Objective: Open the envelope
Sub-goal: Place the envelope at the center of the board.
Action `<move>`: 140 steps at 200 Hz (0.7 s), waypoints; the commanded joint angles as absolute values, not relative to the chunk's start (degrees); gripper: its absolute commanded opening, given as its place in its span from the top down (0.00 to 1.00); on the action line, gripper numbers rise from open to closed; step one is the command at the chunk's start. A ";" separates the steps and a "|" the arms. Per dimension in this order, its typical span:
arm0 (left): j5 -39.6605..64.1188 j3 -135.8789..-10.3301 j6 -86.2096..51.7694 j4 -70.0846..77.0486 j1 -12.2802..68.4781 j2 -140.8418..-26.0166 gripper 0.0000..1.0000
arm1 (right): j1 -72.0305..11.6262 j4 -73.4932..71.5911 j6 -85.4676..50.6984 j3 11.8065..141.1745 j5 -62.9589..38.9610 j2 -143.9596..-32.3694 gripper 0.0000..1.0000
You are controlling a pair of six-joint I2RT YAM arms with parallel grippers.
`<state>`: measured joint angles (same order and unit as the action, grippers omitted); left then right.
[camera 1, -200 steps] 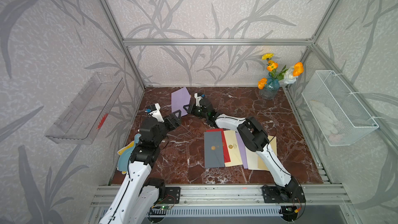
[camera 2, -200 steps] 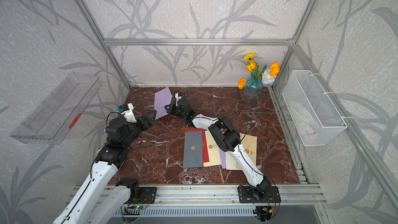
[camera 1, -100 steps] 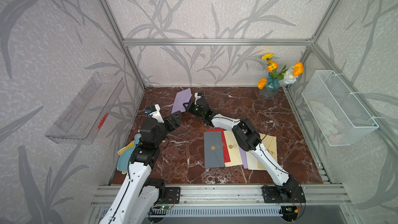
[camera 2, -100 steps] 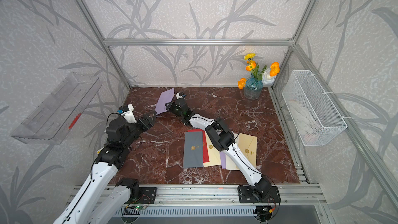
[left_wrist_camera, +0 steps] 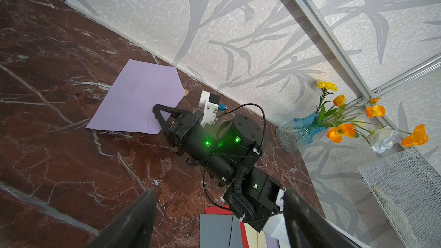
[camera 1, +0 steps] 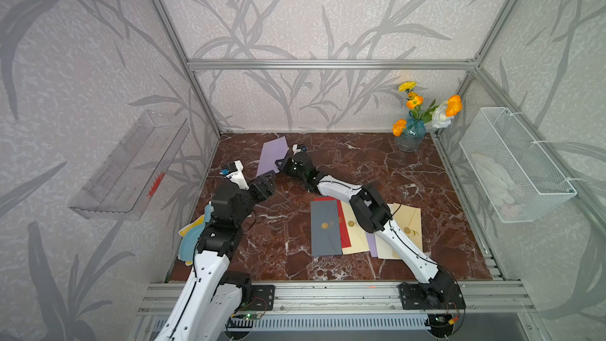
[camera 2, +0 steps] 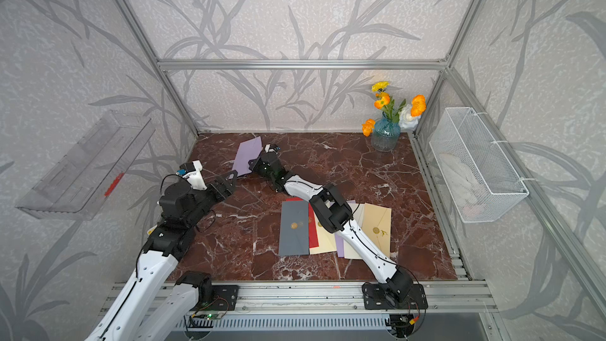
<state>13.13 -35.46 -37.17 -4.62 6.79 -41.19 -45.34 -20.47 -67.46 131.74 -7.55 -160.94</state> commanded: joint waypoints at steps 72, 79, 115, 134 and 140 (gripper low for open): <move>11.88 -34.38 -36.13 -6.00 6.78 -39.73 0.17 | -46.05 -19.30 -69.02 133.11 -7.63 -162.49 0.97; 11.78 -34.30 -36.12 -6.03 6.77 -39.72 0.17 | -45.97 -19.16 -68.98 133.19 -8.31 -162.49 1.00; 11.52 -34.12 -35.98 -5.81 6.82 -39.90 0.17 | -46.01 -19.22 -69.26 132.58 -10.61 -162.50 1.00; 11.43 -34.03 -35.93 -6.01 6.80 -39.86 0.17 | -46.05 -20.12 -69.48 130.85 -10.69 -161.81 1.00; 11.41 -33.99 -35.81 -6.02 6.81 -39.81 0.17 | -46.10 -20.58 -69.52 129.97 -10.61 -161.36 1.00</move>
